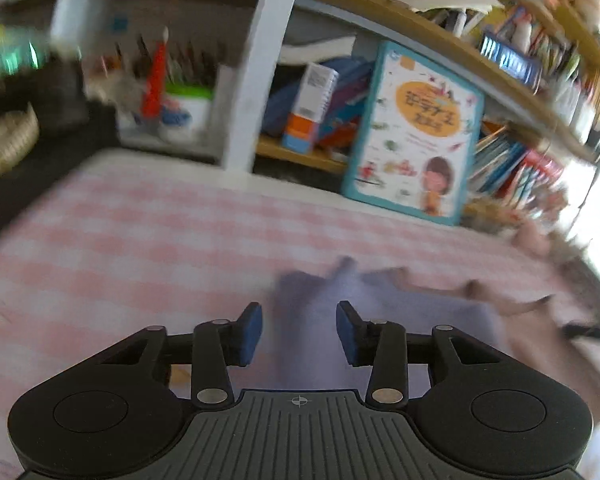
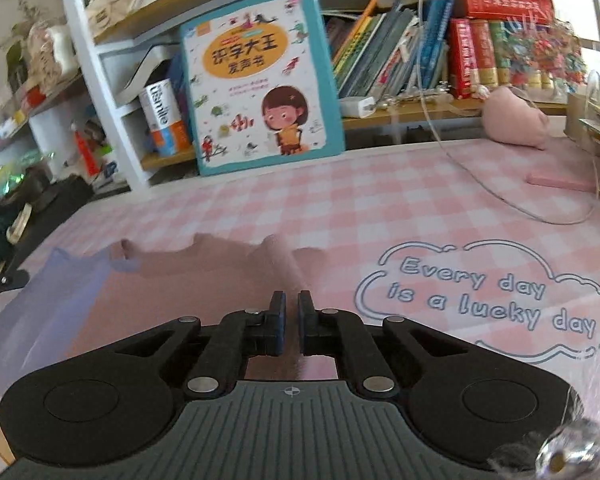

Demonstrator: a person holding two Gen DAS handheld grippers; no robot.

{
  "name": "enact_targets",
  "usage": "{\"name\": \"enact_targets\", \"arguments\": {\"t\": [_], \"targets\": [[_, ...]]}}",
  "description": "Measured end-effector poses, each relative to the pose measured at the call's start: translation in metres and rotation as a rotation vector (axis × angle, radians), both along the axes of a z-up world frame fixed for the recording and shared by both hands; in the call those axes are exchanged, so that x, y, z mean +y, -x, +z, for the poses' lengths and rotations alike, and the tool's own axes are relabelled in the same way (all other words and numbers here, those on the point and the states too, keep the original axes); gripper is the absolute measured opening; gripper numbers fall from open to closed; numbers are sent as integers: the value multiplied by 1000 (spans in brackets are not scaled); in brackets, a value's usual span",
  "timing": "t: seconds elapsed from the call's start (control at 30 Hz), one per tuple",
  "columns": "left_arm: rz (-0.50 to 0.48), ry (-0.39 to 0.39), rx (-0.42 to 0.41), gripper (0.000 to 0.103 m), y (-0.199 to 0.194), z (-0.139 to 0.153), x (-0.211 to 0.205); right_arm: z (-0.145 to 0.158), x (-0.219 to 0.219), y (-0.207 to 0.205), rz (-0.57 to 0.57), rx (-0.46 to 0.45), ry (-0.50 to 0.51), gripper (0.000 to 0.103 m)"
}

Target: Fold clothes

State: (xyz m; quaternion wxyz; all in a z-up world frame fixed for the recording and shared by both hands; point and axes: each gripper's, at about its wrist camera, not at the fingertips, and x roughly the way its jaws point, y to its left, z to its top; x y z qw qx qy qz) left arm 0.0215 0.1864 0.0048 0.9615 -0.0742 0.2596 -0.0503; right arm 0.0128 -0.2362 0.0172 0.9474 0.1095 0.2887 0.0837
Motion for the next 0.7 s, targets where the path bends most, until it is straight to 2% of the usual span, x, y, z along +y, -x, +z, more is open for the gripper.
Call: {"name": "enact_targets", "arguments": {"t": [0.1,0.2,0.43,0.5,0.53,0.6,0.7], "targets": [[-71,-58,-65,49,4,11,-8,5,2,-5,-3,-14,17,12],[-139,-79,-74,49,-2,15,-18,8,6,-10,2,-27,28,20],[-152,-204,20,48,-28,-2,-40,2,17,-21,13,6,79,21],[-160,-215,61,29,-34,-9,-41,-1,18,-25,15,23,90,13],[-160,-214,70,4,-34,-11,-41,-1,18,-24,17,18,87,7],[-158,-198,63,4,-31,-11,-37,3,16,-20,18,-16,71,5],[-122,-94,-25,4,-16,3,-21,16,8,-10,17,-100,3,5]]}}
